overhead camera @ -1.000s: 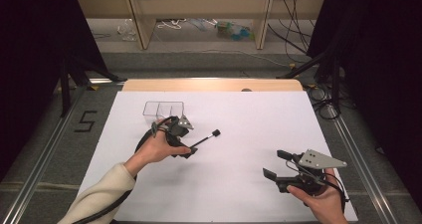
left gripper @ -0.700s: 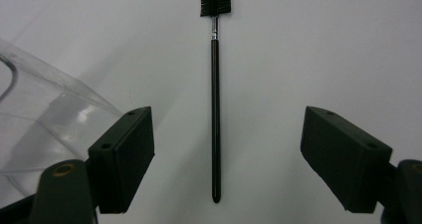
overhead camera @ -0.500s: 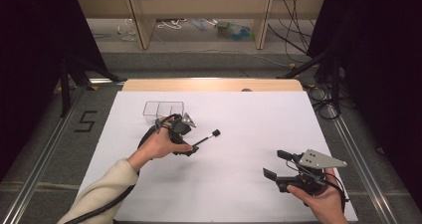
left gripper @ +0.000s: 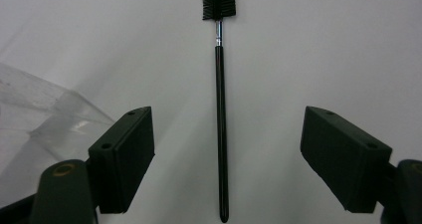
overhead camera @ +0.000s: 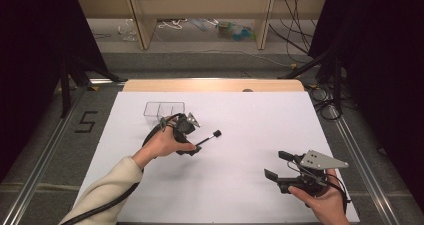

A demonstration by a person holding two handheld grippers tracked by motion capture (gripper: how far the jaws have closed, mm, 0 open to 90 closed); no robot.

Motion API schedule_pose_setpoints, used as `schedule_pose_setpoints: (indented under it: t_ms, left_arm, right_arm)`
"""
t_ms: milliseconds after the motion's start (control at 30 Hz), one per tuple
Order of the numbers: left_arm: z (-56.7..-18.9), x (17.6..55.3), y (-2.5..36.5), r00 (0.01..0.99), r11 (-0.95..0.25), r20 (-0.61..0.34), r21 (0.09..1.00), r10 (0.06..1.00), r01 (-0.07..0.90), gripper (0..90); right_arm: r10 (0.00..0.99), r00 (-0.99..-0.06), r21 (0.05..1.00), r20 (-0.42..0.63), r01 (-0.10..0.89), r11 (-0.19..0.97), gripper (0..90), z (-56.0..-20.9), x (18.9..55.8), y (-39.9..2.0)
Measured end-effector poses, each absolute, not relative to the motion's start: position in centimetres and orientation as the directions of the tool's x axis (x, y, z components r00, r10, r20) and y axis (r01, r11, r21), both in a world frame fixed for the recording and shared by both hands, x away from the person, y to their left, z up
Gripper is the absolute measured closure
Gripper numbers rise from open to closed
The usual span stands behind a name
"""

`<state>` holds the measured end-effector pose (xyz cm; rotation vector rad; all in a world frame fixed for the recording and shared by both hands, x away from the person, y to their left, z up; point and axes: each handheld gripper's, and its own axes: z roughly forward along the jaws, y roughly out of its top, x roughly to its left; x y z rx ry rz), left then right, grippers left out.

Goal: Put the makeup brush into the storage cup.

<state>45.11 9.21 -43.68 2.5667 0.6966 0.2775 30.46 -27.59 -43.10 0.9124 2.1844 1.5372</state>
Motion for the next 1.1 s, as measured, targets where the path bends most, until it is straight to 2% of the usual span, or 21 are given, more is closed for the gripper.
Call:
schedule_pose_setpoints:
  t_ms: [33,467,533,567,1100]
  left_arm:
    - [-43.9,45.1,9.0,0.838,-0.74,0.06,0.506,0.543,0.443,21.4]
    - [-44.4,45.9,8.5,0.854,-0.781,0.059,0.442,0.516,0.442,21.5]
    - [-44.5,45.9,8.4,0.85,-0.773,0.055,0.45,0.525,0.448,21.7]
    - [-44.5,46.0,8.3,0.854,-0.781,0.063,0.444,0.517,0.44,21.8]
    - [-44.9,46.6,7.8,0.847,-0.782,0.06,0.425,0.528,0.457,22.8]
  right_arm:
    - [0.659,-0.745,0.922,0.103,0.32,0.218,20.3,-43.1,30.5,-27.6]
    - [0.659,-0.747,0.921,0.086,0.312,0.234,20.3,-43.1,30.5,-27.7]
    - [0.656,-0.746,0.918,0.117,0.333,0.214,20.3,-43.2,30.4,-27.5]
    - [0.661,-0.746,0.918,0.085,0.316,0.238,20.3,-43.1,30.4,-27.7]
    - [0.659,-0.745,0.912,0.101,0.335,0.239,20.4,-43.0,30.3,-27.7]
